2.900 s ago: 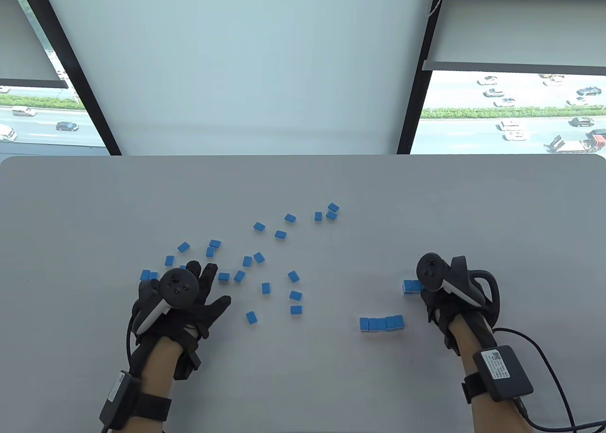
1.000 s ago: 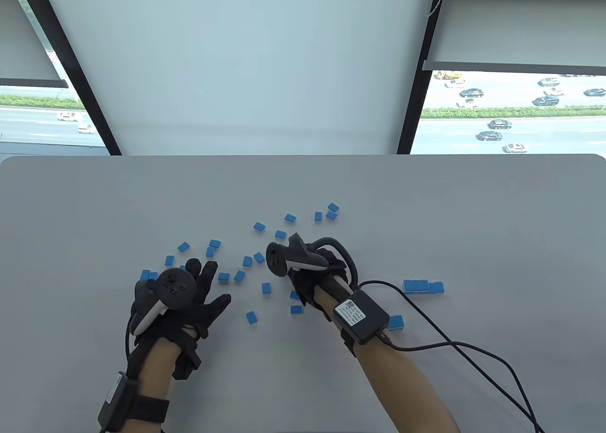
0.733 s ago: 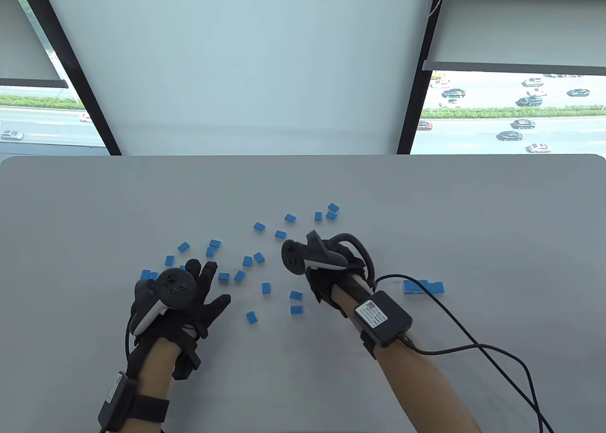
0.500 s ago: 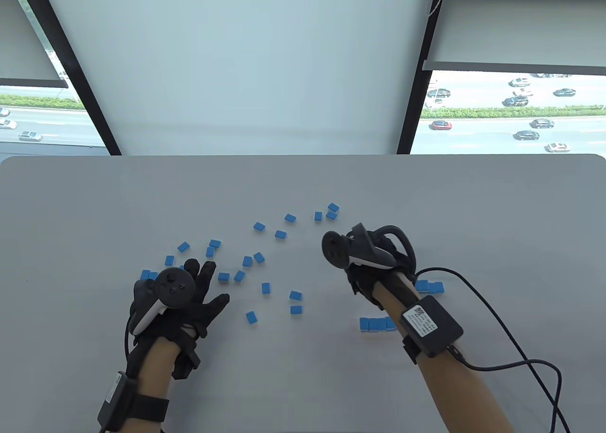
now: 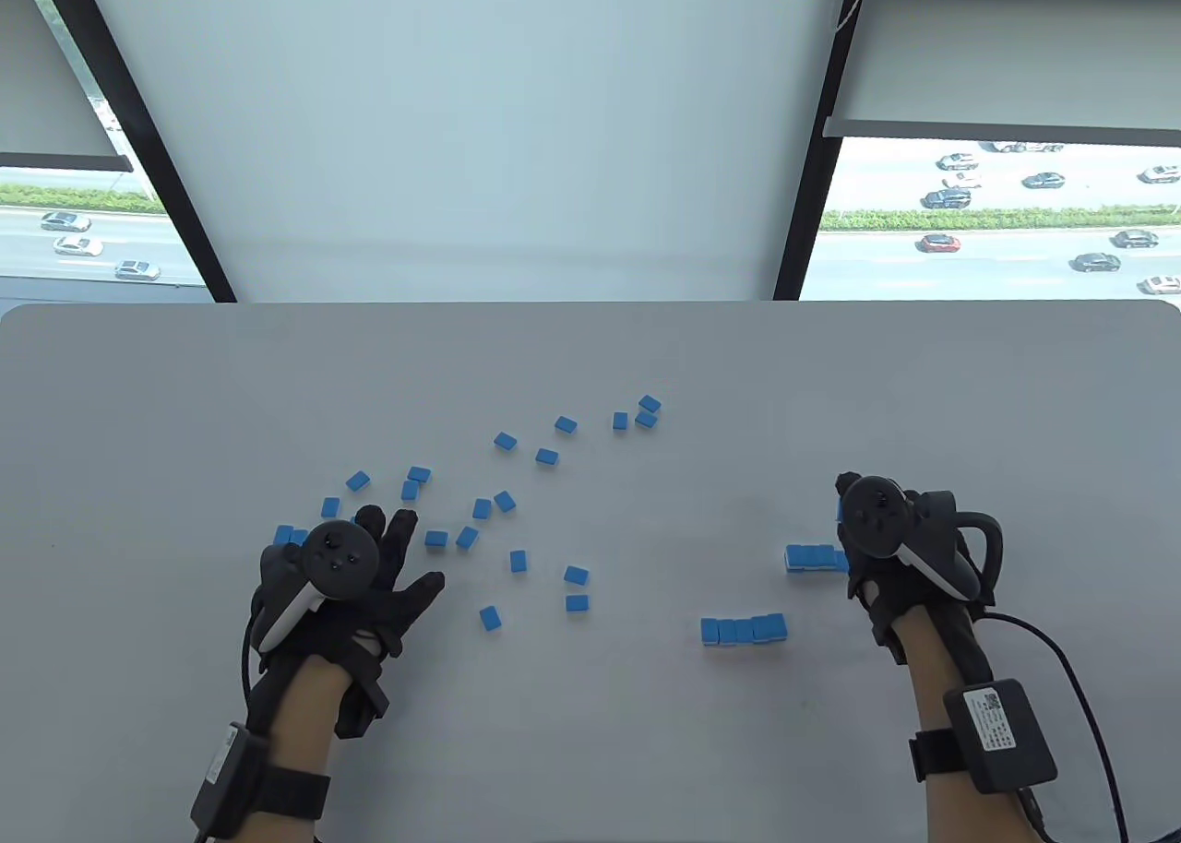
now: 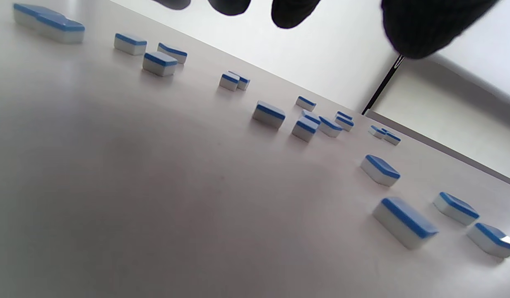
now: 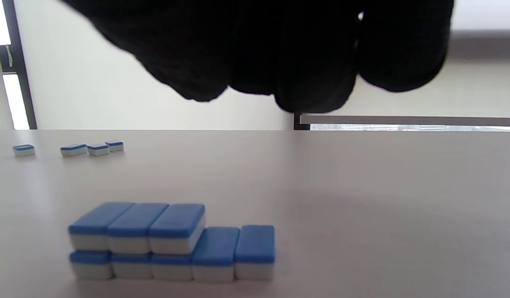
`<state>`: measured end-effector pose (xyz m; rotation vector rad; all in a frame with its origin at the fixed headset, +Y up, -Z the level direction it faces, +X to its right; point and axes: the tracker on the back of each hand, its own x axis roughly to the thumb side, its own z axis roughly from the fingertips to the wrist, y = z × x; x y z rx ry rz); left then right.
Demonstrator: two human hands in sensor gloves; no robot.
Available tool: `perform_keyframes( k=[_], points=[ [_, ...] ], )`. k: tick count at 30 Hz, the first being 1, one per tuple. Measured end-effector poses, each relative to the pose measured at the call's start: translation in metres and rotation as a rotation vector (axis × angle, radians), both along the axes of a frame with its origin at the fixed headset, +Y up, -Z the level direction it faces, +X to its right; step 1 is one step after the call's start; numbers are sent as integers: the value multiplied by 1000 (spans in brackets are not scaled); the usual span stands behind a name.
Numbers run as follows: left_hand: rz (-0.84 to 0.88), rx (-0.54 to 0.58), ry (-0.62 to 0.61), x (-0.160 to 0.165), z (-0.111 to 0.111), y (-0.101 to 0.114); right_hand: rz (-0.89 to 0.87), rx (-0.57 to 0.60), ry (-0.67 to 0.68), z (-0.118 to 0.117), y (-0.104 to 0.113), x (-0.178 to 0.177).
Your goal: Build mahjong tile wall
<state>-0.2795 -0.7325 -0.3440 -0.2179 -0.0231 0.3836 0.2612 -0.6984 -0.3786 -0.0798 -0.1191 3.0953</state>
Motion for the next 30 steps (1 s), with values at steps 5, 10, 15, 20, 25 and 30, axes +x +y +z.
perform_keyframes(
  k=[5, 10, 15, 20, 25, 30],
  points=[
    [-12, -13, -6, 2, -1, -3, 2, -112, -21, -5, -21, 8],
    [-11, -21, -9, 3, -1, -4, 41, -204, -9, -9, -37, 2],
    [-11, -22, -10, 4, -1, -4, 62, -246, 0, -8, -39, -3],
    [-13, -26, -11, 4, -1, -5, 62, -239, 5, -8, -40, -6],
    [-14, -23, -10, 4, -1, -4, 67, -234, 8, -9, -41, -7],
    [-12, -23, -9, 4, -1, -4, 63, -237, 8, -9, -41, -7]
  ],
)
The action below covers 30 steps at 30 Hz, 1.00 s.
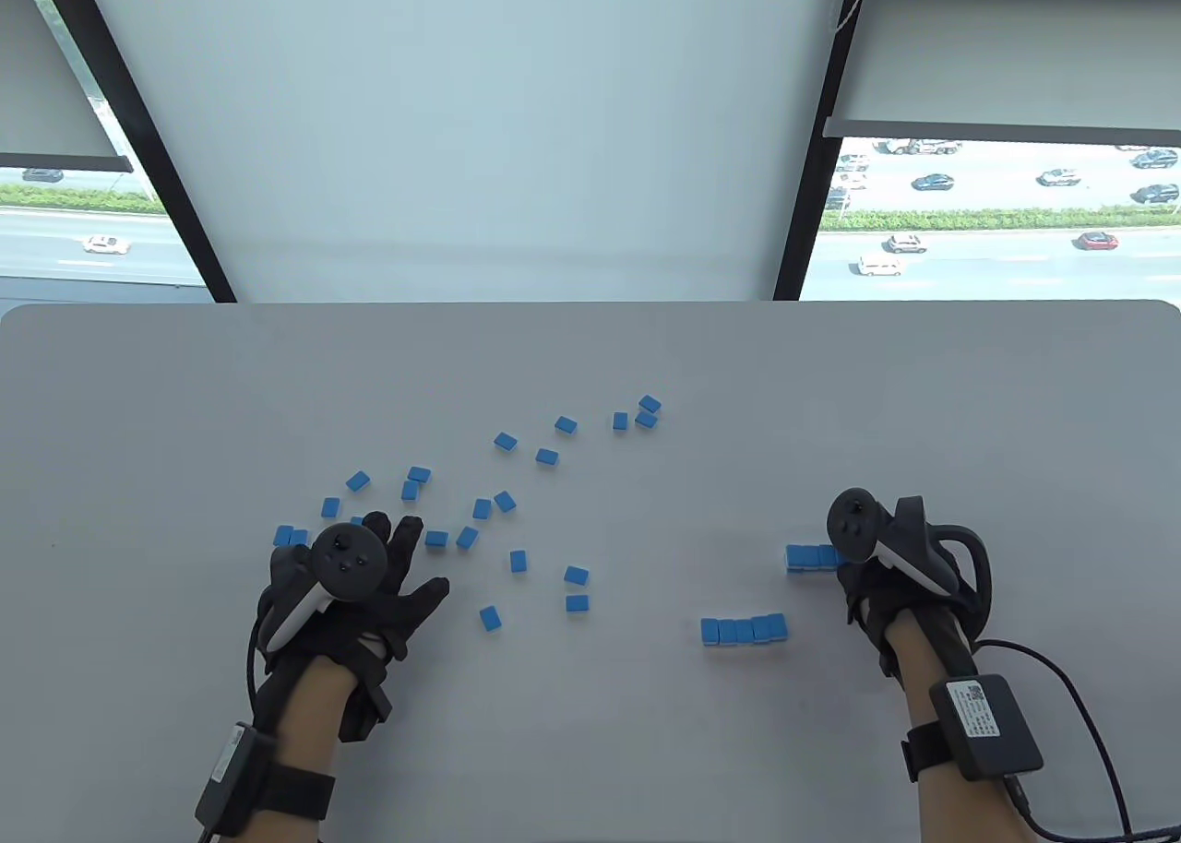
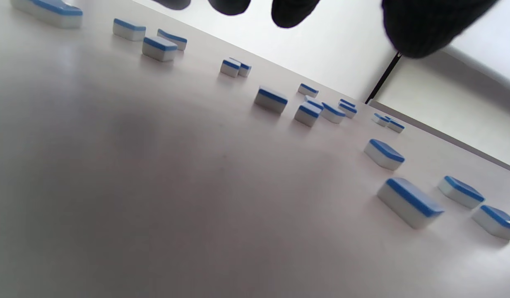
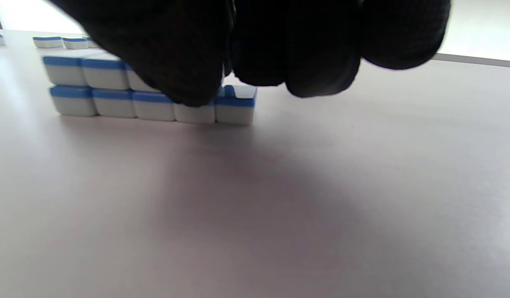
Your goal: Build mahjong tile wall
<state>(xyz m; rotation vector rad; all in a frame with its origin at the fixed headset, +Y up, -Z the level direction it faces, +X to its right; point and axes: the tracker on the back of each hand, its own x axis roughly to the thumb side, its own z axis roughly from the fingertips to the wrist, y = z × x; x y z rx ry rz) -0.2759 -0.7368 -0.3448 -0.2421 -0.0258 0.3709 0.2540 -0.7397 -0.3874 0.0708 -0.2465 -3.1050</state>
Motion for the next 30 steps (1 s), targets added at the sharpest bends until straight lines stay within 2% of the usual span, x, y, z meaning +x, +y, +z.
perform_keyframes(
  k=[8, 13, 18, 24, 27, 30],
  points=[
    [2, 6, 3, 0, 0, 0, -12, 6, 5, 2, 4, -1],
    [1, 20, 2, 0, 0, 4, -32, 61, -8, 8, 26, -8],
    [13, 25, -1, 0, 0, 5, -104, 70, -23, -4, 49, -31],
    [12, 24, -10, 1, 0, 5, -24, 21, 38, -55, 73, -105],
    [14, 21, -15, 2, -1, 4, 1, -19, 84, -87, 70, -140],
    [19, 19, -18, 2, -1, 4, 99, -25, 143, -119, 62, -171]
  ],
)
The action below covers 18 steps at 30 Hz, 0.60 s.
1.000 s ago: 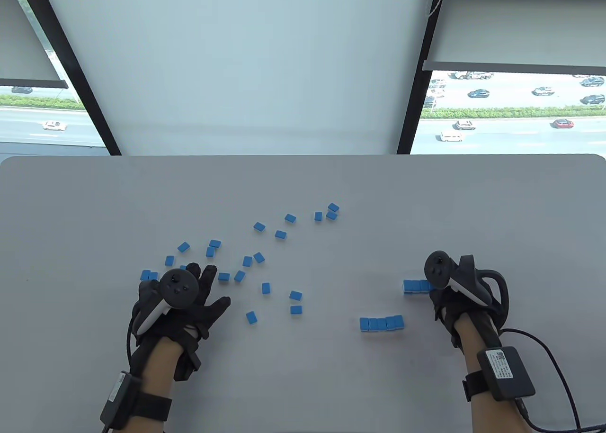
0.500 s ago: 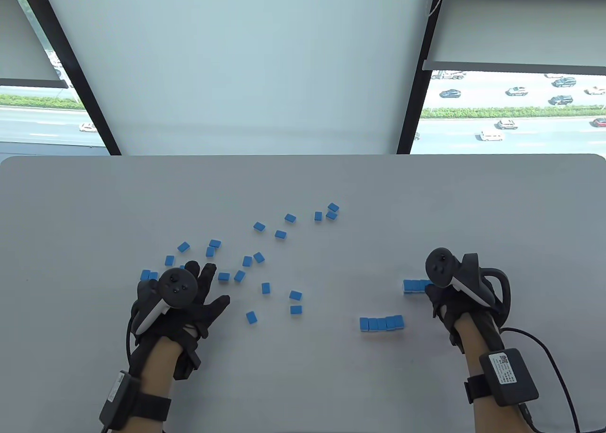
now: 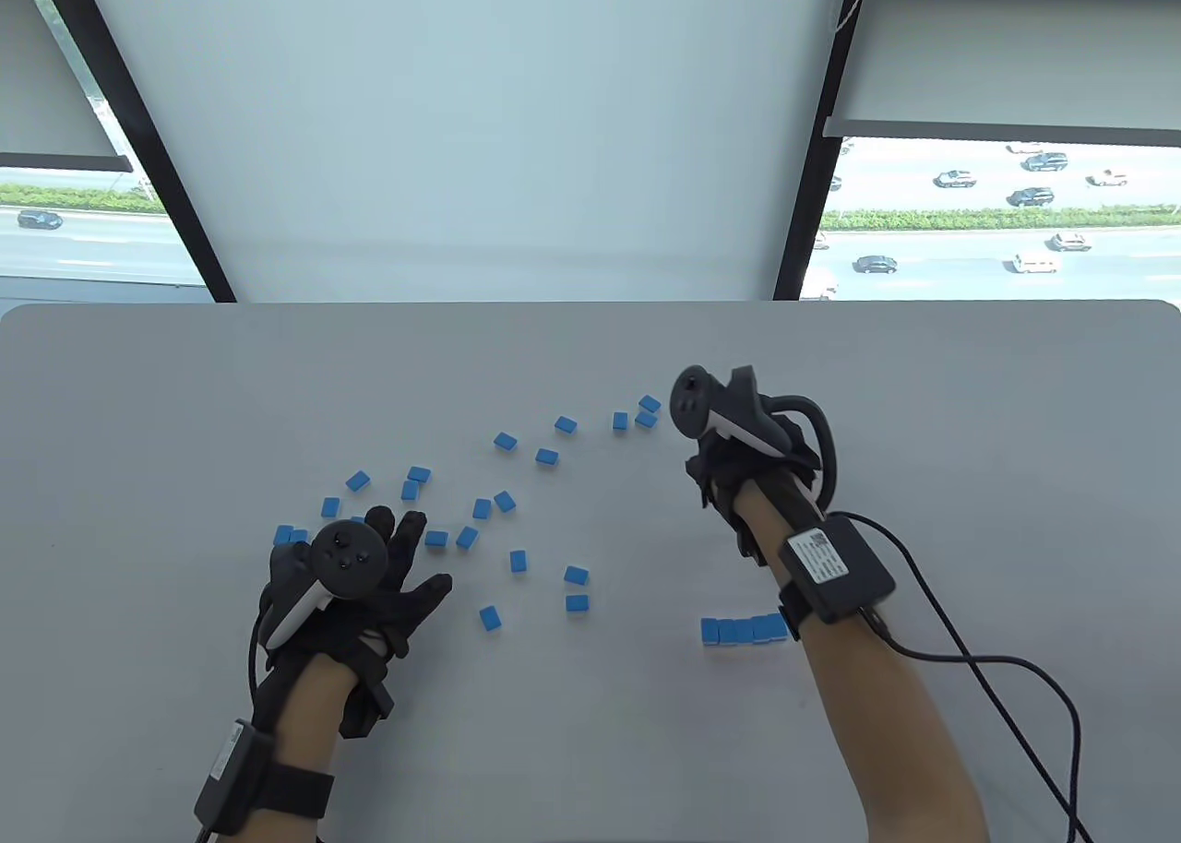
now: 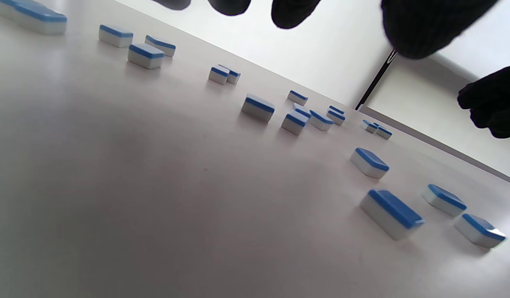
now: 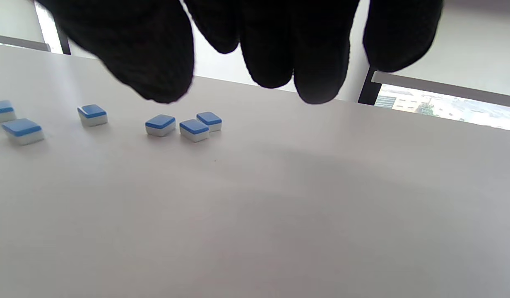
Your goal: Build mahjong tile wall
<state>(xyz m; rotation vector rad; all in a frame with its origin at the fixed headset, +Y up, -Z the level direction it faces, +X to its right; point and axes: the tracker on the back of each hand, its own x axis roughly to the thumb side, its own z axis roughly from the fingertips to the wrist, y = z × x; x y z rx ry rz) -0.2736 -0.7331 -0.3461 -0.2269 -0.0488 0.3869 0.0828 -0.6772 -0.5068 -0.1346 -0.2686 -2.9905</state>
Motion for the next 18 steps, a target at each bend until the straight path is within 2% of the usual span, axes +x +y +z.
perform_keyframes(
  k=[4, 7, 10, 15, 18],
  points=[
    [4, -8, 2, 0, -1, -1, 28, 14, 19, -33, -9, -24],
    [-4, -12, 0, 0, -2, -2, 42, 2, 15, -53, -21, -28],
    [-3, -14, -1, 1, -2, -2, 55, -37, 5, -63, -37, -27],
    [-4, -18, 3, 0, -2, -2, 73, -95, 19, -67, -60, -30],
    [-5, -22, 6, 0, -2, -3, 54, -91, 13, -68, -64, -34]
  ],
)
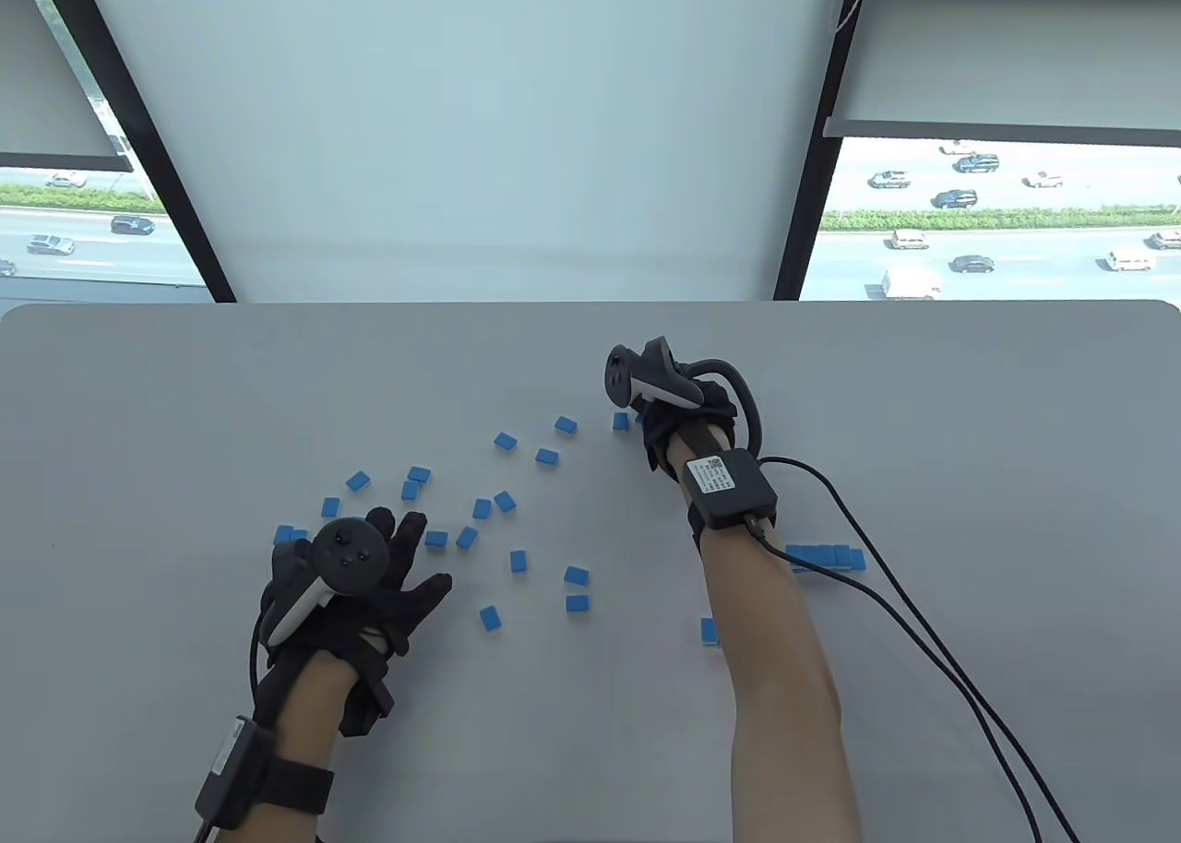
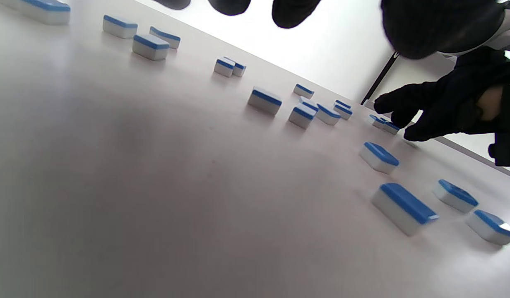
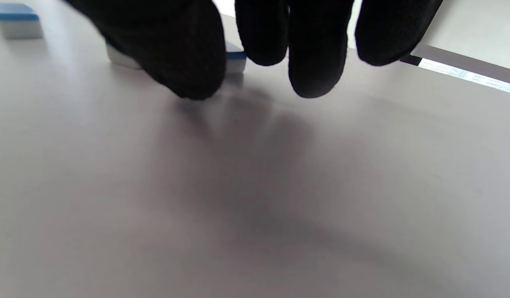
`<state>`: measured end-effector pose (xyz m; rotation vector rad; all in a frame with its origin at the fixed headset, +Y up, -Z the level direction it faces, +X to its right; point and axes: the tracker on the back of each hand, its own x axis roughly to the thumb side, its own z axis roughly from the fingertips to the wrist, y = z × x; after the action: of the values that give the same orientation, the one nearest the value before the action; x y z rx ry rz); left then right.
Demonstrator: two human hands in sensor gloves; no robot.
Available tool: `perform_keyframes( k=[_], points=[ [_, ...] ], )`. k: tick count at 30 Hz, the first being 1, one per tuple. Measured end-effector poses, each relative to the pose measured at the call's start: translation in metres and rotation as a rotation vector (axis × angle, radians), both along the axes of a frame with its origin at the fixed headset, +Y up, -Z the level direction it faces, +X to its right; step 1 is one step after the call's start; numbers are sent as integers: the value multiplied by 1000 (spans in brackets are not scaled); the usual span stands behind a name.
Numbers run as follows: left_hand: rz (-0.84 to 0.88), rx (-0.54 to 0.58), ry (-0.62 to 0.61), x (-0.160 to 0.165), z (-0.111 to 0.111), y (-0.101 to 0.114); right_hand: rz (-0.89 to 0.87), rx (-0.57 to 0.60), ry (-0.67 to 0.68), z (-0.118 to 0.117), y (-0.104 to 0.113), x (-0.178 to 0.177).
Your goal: Build mahjong tile wall
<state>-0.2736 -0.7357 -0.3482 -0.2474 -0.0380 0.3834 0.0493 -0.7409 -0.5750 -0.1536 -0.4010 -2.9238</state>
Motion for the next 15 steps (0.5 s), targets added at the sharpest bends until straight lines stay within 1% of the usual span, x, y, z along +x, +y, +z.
perform_keyframes(
  k=[3, 8, 15],
  points=[
    [-5, -5, 0, 0, 0, 0, 24, -23, -20, -4, -5, -2],
    [-4, -6, 5, -1, 1, 0, -1, 9, -24, -6, -6, -1],
    [-2, -8, 5, -1, 0, -1, -31, 16, -33, -6, -8, 3]
  ],
)
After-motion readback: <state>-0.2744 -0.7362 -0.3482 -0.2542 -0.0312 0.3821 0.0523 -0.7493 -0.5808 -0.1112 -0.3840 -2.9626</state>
